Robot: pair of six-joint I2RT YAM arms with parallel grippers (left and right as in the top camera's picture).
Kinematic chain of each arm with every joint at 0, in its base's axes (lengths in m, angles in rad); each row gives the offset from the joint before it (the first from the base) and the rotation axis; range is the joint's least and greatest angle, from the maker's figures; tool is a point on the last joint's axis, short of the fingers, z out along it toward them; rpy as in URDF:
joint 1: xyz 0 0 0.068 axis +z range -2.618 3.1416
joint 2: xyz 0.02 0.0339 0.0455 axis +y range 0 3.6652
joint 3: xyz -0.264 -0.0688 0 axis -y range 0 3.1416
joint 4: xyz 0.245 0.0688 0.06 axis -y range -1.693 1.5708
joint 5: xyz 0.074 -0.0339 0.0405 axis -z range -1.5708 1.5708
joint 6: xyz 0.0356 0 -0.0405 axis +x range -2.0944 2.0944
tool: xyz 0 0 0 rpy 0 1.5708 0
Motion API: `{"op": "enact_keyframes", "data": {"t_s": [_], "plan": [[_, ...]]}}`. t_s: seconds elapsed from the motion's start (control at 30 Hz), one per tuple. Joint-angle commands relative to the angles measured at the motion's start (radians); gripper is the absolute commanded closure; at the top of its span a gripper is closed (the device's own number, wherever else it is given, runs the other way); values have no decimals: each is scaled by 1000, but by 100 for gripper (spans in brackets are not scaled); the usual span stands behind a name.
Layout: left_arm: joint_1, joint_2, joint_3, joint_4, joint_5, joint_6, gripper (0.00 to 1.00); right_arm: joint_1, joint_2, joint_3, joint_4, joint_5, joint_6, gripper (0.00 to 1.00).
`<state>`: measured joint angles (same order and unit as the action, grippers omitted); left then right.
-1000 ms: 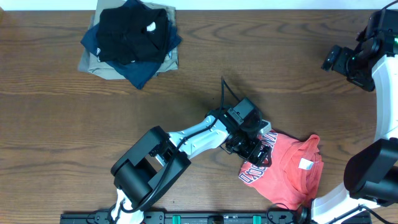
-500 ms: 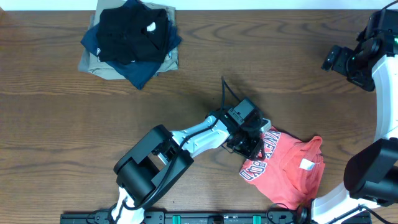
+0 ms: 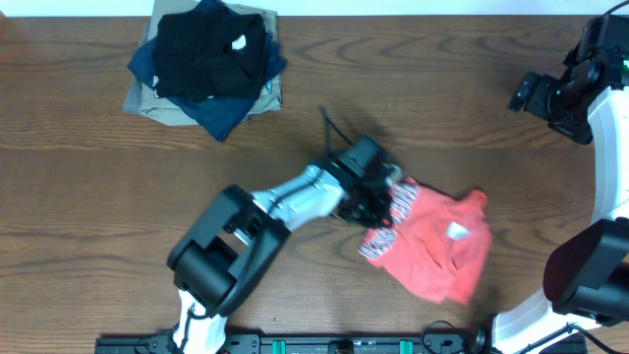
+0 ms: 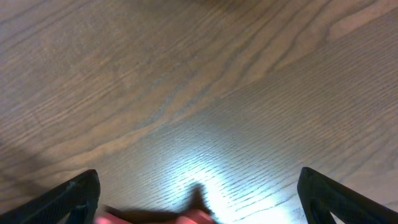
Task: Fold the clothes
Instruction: 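Drag the red shirt leftward with the left gripper toward the clothes stack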
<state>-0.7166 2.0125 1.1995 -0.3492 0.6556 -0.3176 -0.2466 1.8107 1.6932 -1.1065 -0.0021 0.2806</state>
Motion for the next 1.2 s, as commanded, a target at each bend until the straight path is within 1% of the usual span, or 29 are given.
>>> {"op": "enact_keyframes", "data": {"t_s": [0.0,0.13,0.3,0.4,0.57,0.77,0.8,0.83,0.87,0.9,0.93,1.17], "plan": [[126,14,-8,-31,-209,-9,94,-1,2,3,-2,10,-5,1],[271,14,-8,-40,-268,-10,94,-1,2,3,-1,10,-5,1],[446,14,-8,-46,-268,-10,94,-1,2,3,-1,10,-5,1],[528,14,-8,-53,-268,-7,94,-1,2,3,-1,10,-5,1],[596,14,-8,-87,-268,59,94,-1,2,4,-1,10,-5,1],[608,14,-8,-103,-268,63,93,-1,2,3,-1,10,-5,1],[608,14,-8,-103,-268,63,84,-1,2,3,-1,10,-5,1],[608,14,-8,-103,-268,63,64,-1,2,4,-1,10,-5,1],[608,14,-7,-103,-268,63,33,-1,2,3,-2,10,-5,1],[608,14,-8,-102,-268,63,12,-1,2,3,-1,10,-5,1],[608,14,-8,-100,-268,63,2,-1,2,3,-1,10,-5,1],[609,14,-7,-54,-254,80,2,-1,2,3,-1,10,-5,1]]}}
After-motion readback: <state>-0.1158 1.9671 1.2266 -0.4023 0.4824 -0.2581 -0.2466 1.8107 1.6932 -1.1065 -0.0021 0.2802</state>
